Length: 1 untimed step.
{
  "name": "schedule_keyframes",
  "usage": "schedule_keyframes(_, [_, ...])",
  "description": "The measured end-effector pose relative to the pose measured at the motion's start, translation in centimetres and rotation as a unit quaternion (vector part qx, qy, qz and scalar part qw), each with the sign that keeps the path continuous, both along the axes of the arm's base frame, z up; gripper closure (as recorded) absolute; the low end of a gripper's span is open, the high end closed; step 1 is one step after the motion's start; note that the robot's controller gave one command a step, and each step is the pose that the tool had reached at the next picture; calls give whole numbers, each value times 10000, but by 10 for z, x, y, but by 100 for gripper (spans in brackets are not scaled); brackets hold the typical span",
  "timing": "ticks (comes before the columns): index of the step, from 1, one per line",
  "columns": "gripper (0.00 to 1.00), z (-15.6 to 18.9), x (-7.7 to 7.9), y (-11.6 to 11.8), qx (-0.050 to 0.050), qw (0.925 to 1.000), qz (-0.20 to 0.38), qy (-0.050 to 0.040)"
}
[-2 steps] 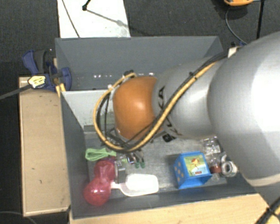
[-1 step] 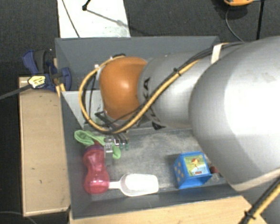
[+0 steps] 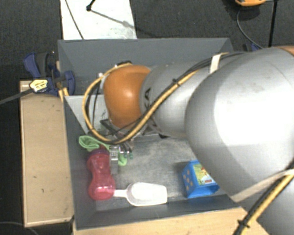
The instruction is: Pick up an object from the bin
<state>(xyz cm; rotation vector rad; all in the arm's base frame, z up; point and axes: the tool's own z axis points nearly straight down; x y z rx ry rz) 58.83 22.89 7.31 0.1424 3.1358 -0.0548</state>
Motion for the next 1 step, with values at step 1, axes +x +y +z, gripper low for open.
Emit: schedule_keyframes(1, [100,94,-12,12,187,9998,-61,-28])
